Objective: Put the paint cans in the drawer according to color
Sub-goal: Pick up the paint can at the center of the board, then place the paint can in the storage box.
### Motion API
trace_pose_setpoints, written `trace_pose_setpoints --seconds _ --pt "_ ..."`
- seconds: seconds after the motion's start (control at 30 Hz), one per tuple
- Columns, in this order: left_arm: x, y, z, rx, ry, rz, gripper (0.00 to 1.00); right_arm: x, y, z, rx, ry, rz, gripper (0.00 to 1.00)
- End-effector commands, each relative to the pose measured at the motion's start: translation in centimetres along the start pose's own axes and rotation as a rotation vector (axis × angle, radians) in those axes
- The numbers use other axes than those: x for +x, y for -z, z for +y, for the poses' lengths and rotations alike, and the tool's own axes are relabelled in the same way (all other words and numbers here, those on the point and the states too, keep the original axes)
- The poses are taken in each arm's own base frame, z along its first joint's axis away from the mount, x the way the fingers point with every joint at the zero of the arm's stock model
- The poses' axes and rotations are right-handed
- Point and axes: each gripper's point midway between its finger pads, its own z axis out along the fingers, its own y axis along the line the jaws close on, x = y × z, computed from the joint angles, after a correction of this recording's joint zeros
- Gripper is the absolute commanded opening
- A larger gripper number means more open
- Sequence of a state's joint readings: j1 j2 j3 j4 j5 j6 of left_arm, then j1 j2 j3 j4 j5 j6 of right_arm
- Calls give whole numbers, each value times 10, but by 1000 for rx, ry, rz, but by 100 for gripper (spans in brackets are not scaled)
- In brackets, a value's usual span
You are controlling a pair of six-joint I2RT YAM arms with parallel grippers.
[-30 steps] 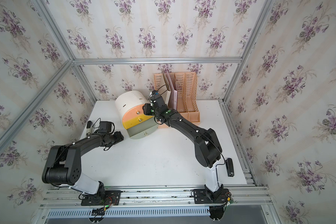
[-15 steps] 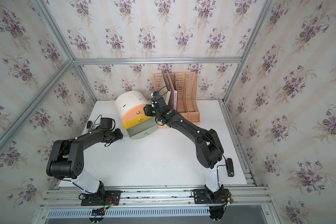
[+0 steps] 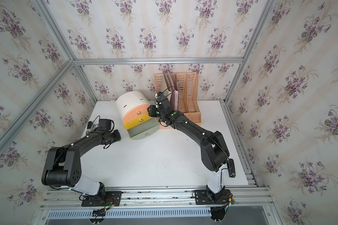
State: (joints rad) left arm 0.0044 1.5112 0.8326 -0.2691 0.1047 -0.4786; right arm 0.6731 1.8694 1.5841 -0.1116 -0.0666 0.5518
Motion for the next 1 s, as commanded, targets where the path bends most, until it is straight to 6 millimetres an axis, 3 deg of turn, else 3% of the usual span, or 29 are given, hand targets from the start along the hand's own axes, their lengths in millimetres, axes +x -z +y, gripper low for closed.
trace_pose_setpoints --seconds 0.0,0.13,0.3,0.47,0.6,0.67,0.87,0.97 --pt "2 24 1 -12 -13 -33 32 -8 9 0 -8 -8 -34 47" --pt "2 69 -12 9 -63 -111 32 -9 20 -10 -12 -32 -50 47" --pt "3 121 -50 49 -206 -206 33 -5 34 -28 -2 -67 -62 47" --pt "3 143 -99 122 -327 -259 34 3 41 -40 4 -86 -54 47" --pt "7 131 -140 164 -445 -232 36 14 44 -44 -28 -100 -40 47" --pt "9 122 -151 171 -472 -222 36 20 47 -44 -44 -93 -28 47" --pt "1 97 -164 142 -520 -236 37 35 60 -49 -54 -75 -24 47" --pt "4 73 -171 135 -559 -212 36 43 64 -52 -59 -71 -21 47"
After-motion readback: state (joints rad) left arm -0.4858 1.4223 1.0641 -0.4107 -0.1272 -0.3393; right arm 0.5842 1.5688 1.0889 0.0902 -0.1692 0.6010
